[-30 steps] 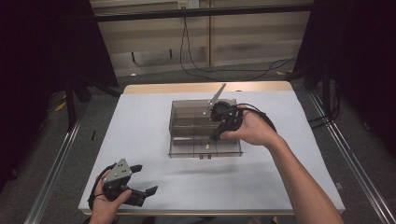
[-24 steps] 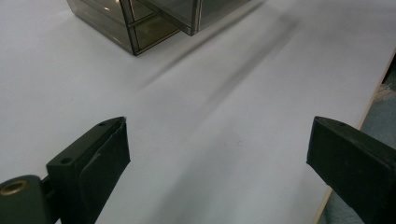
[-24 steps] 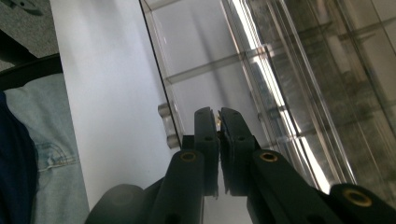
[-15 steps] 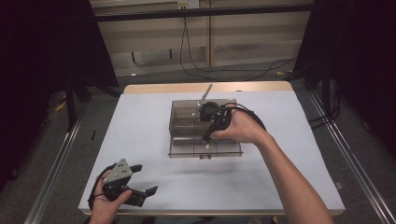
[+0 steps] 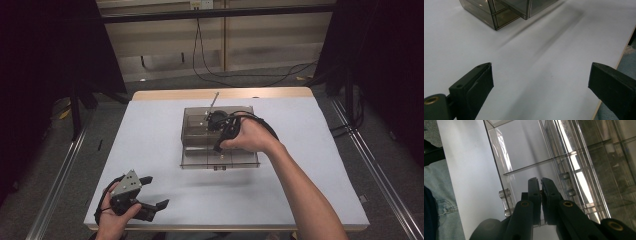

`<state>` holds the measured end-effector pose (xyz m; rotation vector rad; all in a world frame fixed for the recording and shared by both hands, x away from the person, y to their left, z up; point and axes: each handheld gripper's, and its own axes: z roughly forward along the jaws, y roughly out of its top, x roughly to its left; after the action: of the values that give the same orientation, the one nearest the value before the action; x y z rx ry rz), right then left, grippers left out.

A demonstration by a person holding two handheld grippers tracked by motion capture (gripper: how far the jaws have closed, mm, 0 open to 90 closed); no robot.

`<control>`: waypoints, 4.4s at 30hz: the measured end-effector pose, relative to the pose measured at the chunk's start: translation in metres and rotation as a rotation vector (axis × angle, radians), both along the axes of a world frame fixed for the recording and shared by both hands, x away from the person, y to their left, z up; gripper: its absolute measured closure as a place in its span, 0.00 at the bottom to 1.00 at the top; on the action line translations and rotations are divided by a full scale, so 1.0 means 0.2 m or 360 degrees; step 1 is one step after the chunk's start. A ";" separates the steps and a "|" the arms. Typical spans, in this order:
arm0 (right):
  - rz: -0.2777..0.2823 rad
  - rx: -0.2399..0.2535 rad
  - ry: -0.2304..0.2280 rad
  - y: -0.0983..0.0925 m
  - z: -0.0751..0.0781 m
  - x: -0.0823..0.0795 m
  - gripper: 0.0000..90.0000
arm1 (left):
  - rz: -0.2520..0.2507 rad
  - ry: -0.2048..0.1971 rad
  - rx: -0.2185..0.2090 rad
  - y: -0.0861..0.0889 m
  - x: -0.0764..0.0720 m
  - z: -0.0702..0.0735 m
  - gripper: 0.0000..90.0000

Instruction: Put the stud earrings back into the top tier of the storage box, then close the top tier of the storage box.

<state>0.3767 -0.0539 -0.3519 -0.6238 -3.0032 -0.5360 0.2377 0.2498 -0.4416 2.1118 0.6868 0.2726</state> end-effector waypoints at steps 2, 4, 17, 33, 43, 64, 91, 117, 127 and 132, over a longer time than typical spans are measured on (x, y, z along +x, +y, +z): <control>0.0016 -0.0020 -0.0010 0.01 -0.01 0.01 0.97 | 0.0005 0.0004 -0.0010 0.00 0.00 0.00 0.06; 0.0001 -0.0035 0.0003 0.01 -0.02 0.01 0.97 | 0.0004 0.0003 -0.0011 0.00 0.00 0.00 0.07; 0.0011 -0.0100 0.0038 0.06 -0.08 0.04 0.97 | 0.0003 0.0004 -0.0006 0.00 0.00 0.00 0.06; 0.0045 -0.0169 0.0046 0.10 -0.13 0.04 0.96 | -0.0004 -0.0001 -0.0005 0.00 0.00 0.00 0.06; 0.0034 -0.0166 0.0044 0.11 -0.13 0.03 0.94 | -0.0002 0.0001 -0.0002 0.00 0.00 0.00 0.06; -0.0061 0.0087 0.0018 -0.01 -0.05 -0.02 0.83 | -0.0005 0.0001 -0.0006 -0.01 0.00 -0.01 0.07; -0.0411 0.0774 -0.0221 -0.45 -0.10 -0.24 0.75 | 0.0067 0.0028 -0.0029 -0.01 0.03 -0.02 0.09; -0.0766 0.0934 -0.0397 -0.78 -0.22 -0.59 0.46 | -0.0140 0.0029 -0.0047 -0.25 0.01 0.03 0.16; -0.0837 0.0900 -0.0397 -0.81 -0.30 -0.72 0.41 | -0.0177 0.0017 -0.0072 -0.28 0.05 0.05 0.37; -0.0882 0.0888 -0.0373 -0.85 -0.33 -0.78 0.39 | -0.0208 0.0012 -0.0071 -0.34 0.07 0.07 0.50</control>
<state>0.2215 -0.2241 -0.4188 -1.4001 -2.6177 -1.4862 0.2519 0.1819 -0.4285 2.1054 0.5515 0.1758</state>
